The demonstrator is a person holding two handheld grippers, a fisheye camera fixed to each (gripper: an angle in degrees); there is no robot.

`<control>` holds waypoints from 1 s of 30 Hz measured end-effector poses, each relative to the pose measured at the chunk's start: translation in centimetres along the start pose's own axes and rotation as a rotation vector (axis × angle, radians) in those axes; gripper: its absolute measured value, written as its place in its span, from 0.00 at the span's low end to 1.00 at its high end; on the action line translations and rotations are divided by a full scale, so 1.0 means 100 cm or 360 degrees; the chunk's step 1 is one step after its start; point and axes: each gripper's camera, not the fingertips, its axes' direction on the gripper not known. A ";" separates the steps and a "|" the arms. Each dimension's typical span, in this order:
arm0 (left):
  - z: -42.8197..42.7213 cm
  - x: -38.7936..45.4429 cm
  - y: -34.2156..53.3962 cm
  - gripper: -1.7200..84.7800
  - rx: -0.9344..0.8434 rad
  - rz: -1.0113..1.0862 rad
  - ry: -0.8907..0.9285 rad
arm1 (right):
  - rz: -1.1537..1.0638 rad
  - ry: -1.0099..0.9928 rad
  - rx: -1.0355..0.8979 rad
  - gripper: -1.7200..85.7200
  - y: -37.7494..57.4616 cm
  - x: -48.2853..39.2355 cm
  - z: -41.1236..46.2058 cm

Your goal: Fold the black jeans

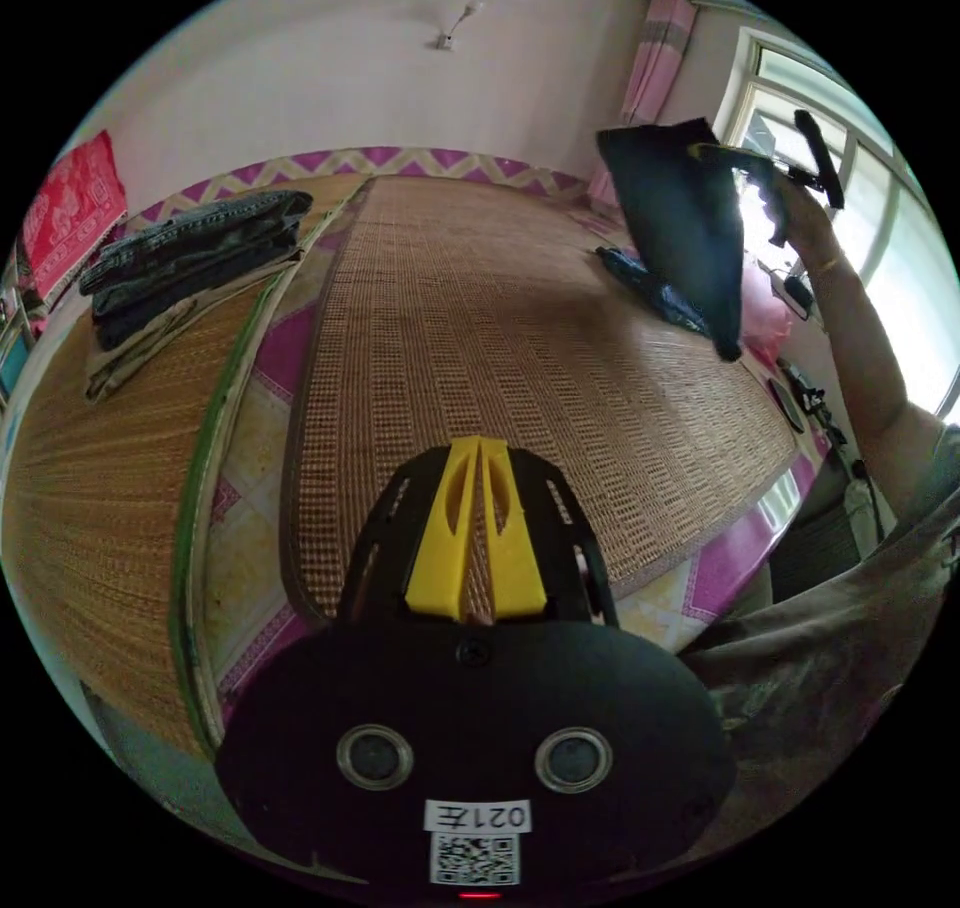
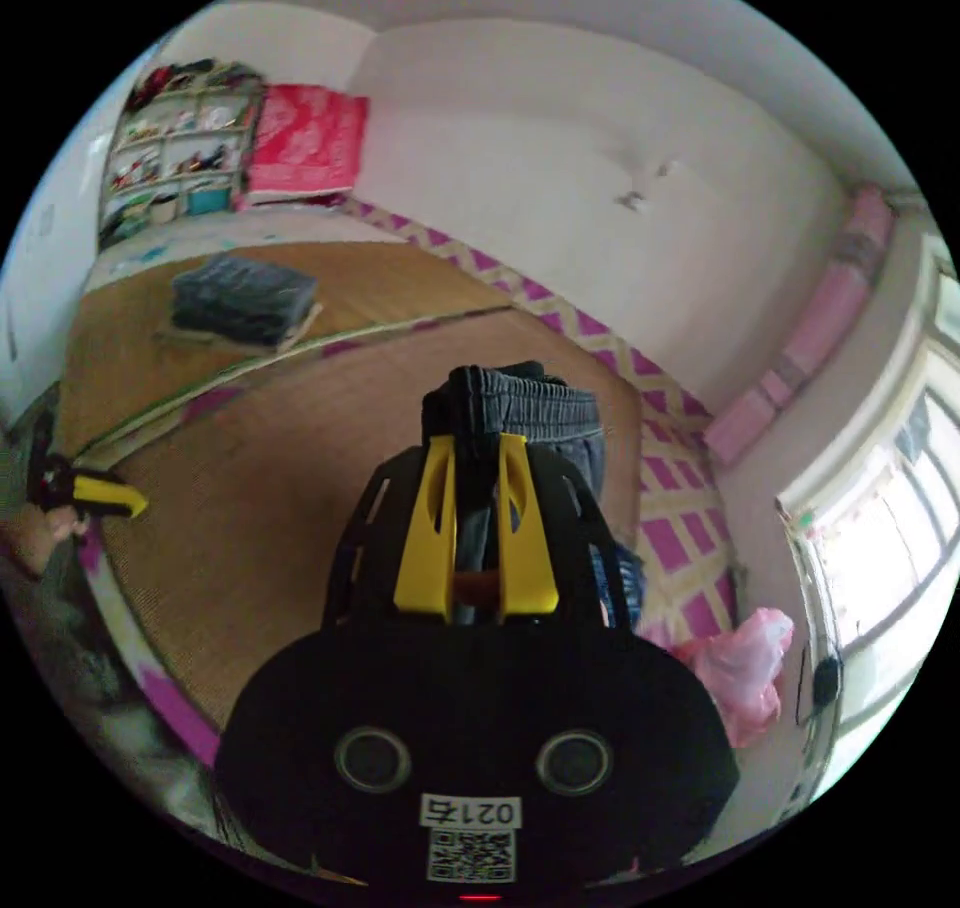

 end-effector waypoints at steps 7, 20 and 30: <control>-0.039 -0.031 0.036 0.02 0.0085 -0.0112 -0.0037 | -0.0376 -0.0370 -0.0182 0.09 0.020 -0.279 0.126; -0.033 -0.046 0.065 0.01 0.0108 -0.0202 -0.0017 | -0.0303 -0.0491 -0.0093 0.14 0.088 -0.209 0.100; -0.026 -0.036 0.071 0.01 0.0116 -0.0175 -0.0039 | 0.0948 -0.1646 0.0208 0.08 0.194 0.067 0.155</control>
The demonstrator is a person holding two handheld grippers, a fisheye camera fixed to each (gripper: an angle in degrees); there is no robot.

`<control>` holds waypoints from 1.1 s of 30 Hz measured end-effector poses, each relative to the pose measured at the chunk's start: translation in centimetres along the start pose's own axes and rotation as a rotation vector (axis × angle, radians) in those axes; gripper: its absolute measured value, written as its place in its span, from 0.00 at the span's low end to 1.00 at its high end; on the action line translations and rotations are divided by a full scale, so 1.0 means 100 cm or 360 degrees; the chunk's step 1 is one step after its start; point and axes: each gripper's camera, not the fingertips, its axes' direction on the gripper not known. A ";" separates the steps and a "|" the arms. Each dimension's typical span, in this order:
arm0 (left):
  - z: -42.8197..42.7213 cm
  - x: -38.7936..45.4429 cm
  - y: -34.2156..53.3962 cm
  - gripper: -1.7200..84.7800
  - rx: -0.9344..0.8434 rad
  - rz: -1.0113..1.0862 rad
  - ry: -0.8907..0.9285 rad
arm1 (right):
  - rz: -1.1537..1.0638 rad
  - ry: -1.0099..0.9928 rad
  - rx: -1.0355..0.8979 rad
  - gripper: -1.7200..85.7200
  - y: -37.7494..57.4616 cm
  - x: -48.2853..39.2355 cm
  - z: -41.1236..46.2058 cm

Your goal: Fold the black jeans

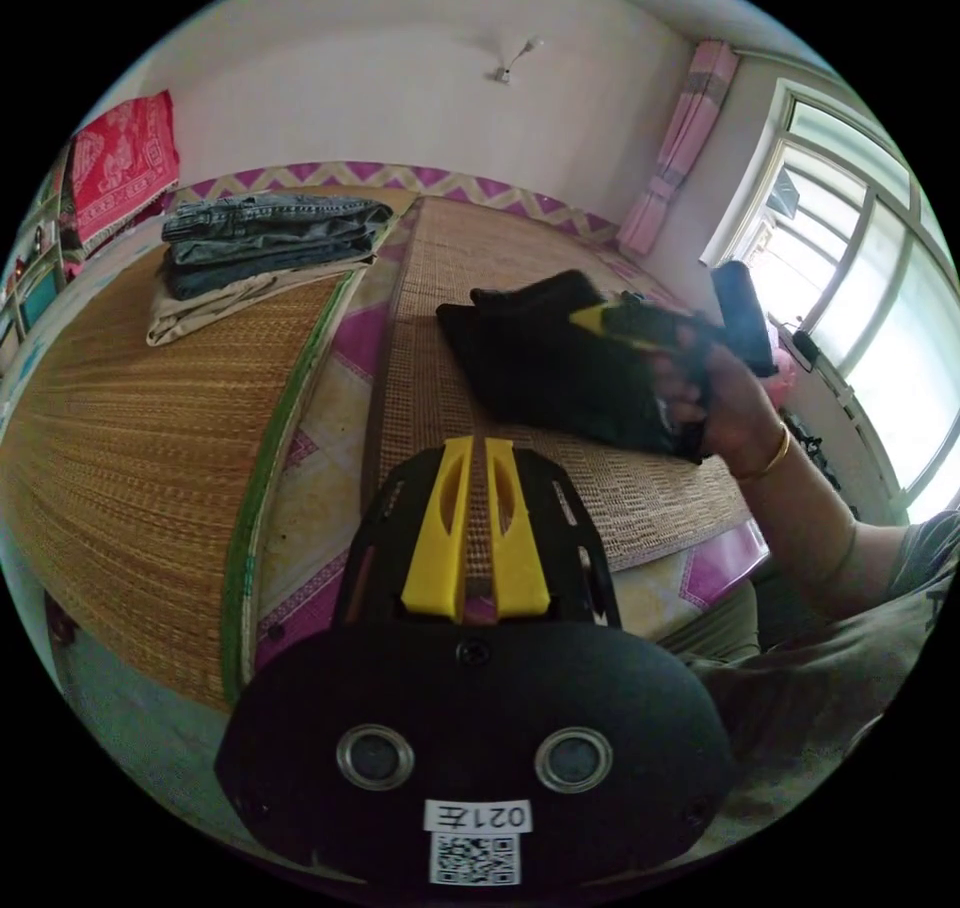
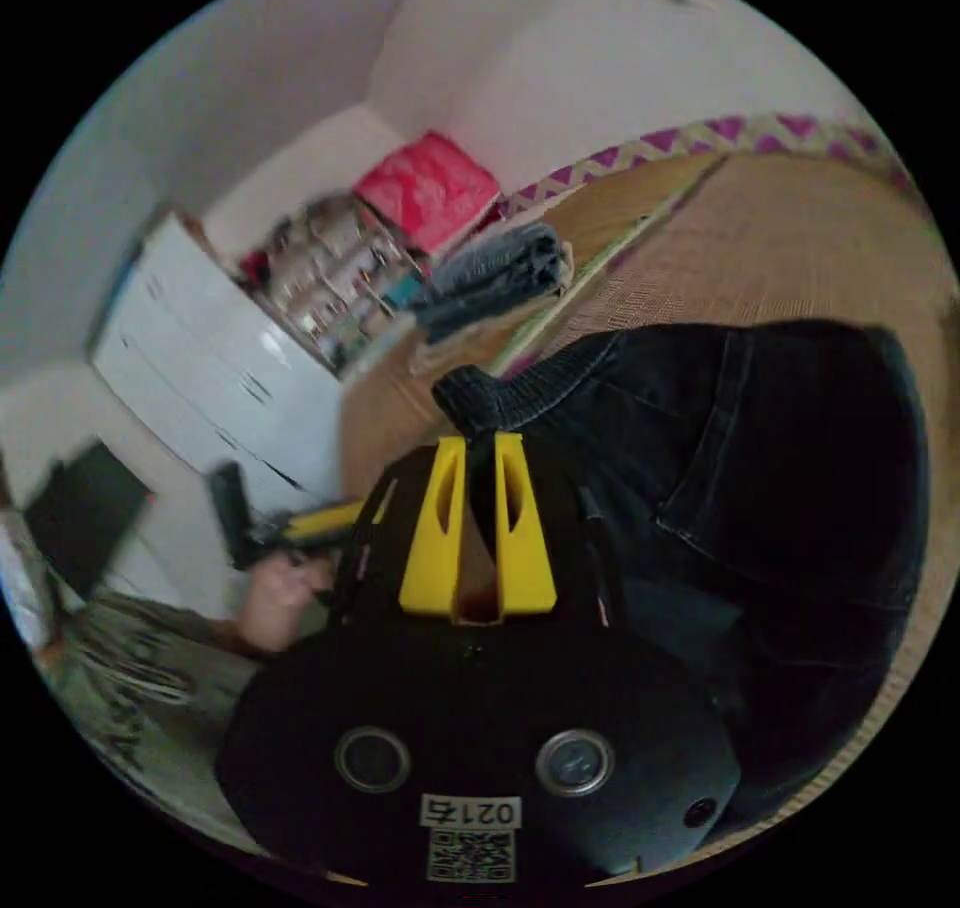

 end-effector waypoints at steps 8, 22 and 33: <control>0.026 0.035 -0.011 0.01 -0.0028 0.0170 -0.0011 | 0.0139 0.0258 0.0849 0.06 0.050 0.073 -0.371; 0.088 0.083 -0.039 0.03 -0.0105 0.0387 0.0036 | 0.0887 0.0536 0.1121 0.05 0.245 0.281 -0.584; 0.173 0.220 -0.077 0.12 -0.0091 0.1058 0.0055 | 0.0525 0.1383 0.0858 0.17 0.232 0.157 -0.538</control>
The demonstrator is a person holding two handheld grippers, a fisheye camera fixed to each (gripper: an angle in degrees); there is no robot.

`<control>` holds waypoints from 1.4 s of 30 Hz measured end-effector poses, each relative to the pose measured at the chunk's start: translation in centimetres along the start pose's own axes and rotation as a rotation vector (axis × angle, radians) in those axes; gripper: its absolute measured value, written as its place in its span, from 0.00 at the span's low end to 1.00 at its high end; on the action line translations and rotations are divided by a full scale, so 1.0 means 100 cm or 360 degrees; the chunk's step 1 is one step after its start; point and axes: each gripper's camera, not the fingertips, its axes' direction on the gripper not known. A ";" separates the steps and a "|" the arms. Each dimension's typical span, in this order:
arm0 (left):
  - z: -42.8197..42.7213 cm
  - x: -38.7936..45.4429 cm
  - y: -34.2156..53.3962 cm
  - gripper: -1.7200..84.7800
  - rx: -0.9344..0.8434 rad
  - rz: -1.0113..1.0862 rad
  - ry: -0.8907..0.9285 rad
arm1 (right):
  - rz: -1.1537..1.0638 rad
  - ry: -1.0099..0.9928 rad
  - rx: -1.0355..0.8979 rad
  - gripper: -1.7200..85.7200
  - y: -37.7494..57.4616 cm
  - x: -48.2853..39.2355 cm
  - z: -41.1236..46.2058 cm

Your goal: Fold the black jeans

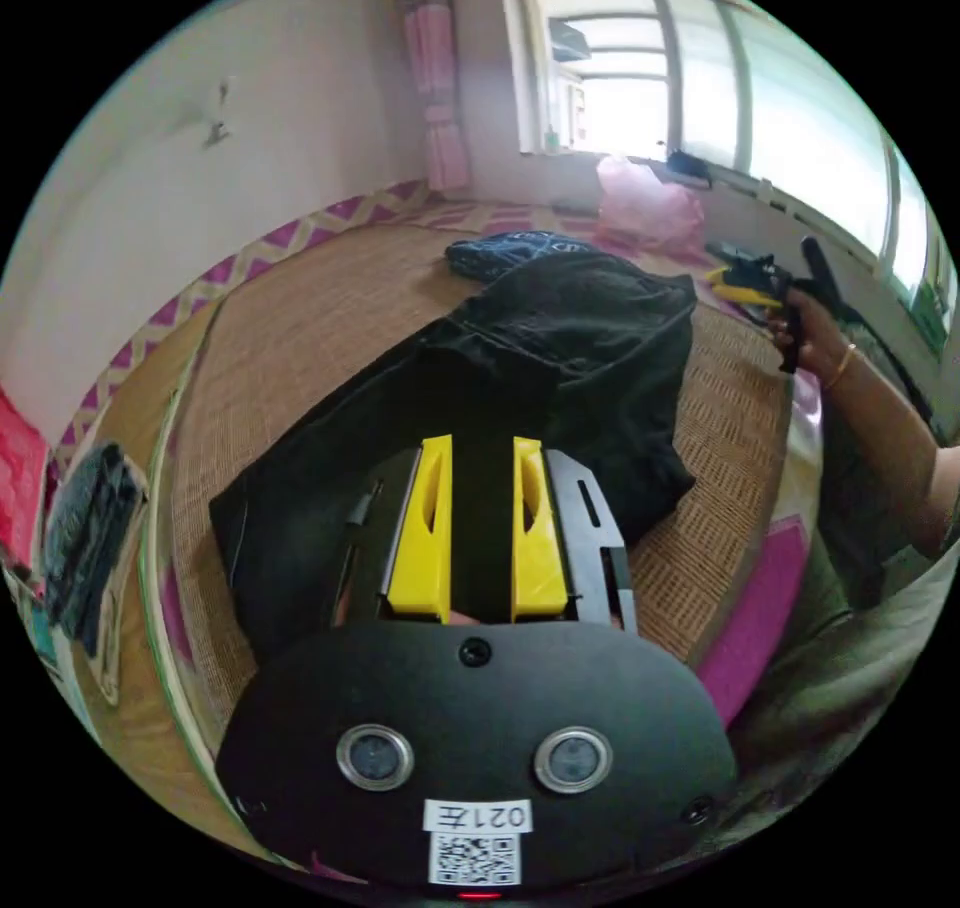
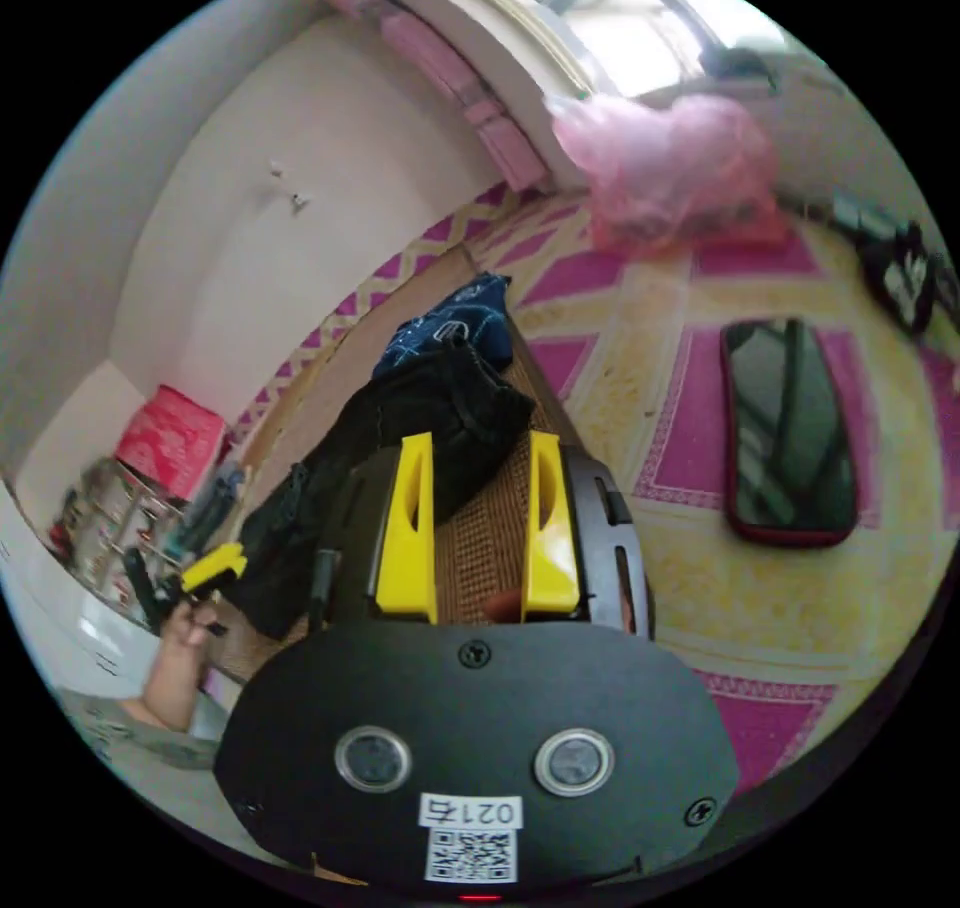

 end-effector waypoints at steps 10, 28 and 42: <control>0.042 -0.026 -0.055 0.14 -0.0165 -0.0011 0.0053 | -0.0784 0.0172 -0.0304 0.18 0.076 -0.234 0.043; -0.282 -0.447 0.097 0.01 0.0723 -0.1130 0.0134 | -0.0959 0.0320 -0.0624 0.11 0.122 -0.373 0.056; -0.267 -0.653 0.342 0.01 0.0453 -0.2081 0.0187 | -0.0885 0.0286 -0.0631 0.11 0.176 -0.409 -0.022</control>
